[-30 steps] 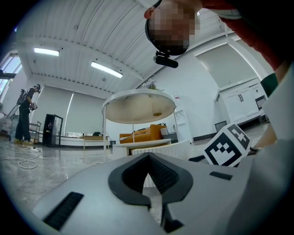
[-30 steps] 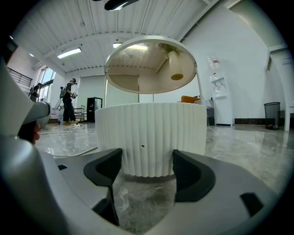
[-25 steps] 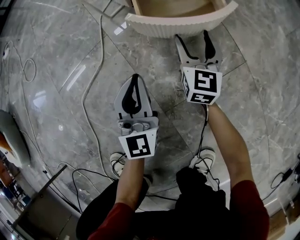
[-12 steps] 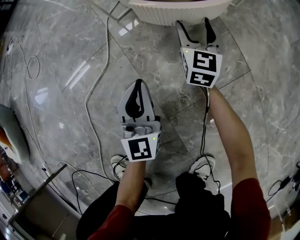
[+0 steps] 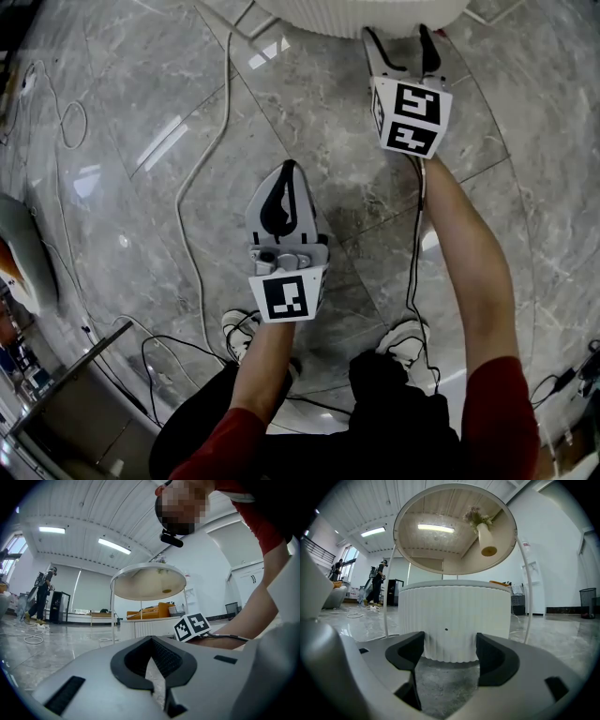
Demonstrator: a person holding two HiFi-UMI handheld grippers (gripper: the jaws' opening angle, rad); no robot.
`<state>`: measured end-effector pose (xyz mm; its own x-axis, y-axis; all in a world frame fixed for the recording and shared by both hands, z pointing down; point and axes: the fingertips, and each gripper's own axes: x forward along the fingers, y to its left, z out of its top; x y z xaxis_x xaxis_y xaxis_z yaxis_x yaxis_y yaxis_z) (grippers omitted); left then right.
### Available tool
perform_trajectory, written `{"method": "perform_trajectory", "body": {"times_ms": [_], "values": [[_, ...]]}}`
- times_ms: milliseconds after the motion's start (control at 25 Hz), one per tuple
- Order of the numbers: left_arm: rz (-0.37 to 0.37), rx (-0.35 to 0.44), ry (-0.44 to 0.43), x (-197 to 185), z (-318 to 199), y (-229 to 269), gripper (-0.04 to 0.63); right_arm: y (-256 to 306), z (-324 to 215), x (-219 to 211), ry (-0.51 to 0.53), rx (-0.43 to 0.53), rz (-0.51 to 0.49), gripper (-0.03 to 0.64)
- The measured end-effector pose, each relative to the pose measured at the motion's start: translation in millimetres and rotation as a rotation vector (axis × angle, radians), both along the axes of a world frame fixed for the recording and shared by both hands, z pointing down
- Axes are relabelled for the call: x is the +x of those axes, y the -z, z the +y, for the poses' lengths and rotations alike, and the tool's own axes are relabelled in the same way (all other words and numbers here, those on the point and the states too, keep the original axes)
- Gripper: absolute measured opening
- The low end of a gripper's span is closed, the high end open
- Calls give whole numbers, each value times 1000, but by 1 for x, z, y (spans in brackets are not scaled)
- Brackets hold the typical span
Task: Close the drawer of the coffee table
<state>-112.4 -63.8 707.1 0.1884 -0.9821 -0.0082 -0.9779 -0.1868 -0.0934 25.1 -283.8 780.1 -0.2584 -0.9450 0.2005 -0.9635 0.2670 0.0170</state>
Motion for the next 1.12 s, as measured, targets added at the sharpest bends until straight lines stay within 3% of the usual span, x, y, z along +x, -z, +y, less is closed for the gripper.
{"method": "perform_trajectory", "body": {"times_ms": [480, 760, 920, 1120], "values": [[29, -10, 23, 0, 5, -1, 12, 2, 6, 7, 1, -26, -13, 330], [20, -11, 16, 1, 7, -2, 12, -8, 68, 20, 28, -22, 7, 330], [57, -4, 22, 4, 8, 0, 12, -4, 113, 26, 30, -23, -7, 330], [53, -44, 26, 4, 17, -11, 12, 0, 167, 39, 44, -42, -44, 330]]}}
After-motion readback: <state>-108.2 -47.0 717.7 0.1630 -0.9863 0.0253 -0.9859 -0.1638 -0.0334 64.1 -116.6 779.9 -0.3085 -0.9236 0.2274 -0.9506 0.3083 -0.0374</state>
